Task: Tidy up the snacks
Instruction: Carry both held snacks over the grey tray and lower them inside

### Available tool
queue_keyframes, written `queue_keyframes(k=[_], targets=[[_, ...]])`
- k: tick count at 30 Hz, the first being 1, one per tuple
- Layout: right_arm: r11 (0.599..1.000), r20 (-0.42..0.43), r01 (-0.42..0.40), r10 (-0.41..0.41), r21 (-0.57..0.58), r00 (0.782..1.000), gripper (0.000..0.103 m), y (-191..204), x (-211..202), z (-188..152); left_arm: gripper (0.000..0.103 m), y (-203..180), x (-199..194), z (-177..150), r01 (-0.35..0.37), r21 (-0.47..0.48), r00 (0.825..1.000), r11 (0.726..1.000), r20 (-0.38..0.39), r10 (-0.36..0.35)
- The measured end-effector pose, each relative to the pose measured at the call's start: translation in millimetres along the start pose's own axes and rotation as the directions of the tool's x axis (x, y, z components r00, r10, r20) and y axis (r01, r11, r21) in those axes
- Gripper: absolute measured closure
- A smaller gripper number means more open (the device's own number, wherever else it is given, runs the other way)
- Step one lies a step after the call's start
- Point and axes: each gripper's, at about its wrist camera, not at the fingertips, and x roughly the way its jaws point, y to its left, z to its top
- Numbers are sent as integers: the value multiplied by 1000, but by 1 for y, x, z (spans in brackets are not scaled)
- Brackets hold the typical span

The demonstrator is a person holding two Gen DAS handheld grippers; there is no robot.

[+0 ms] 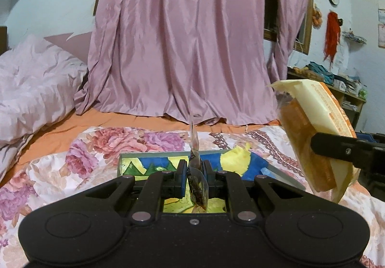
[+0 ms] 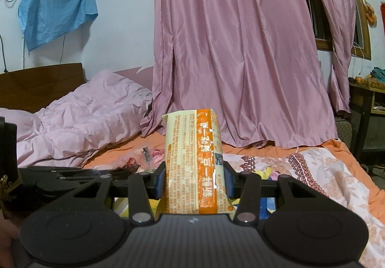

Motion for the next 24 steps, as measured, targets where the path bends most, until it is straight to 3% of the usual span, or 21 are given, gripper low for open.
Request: queue_keyframes(k=[13,24], targets=[[1000,-59,-9,8,-22,998,53,-3,77,5,89,20,61,17,-12,-32,1000,999,12,12],[1000,-163,22,-20,15,986,53,-26,142,-16,89,23,124,2,-38,-32,993,999,-111,34]])
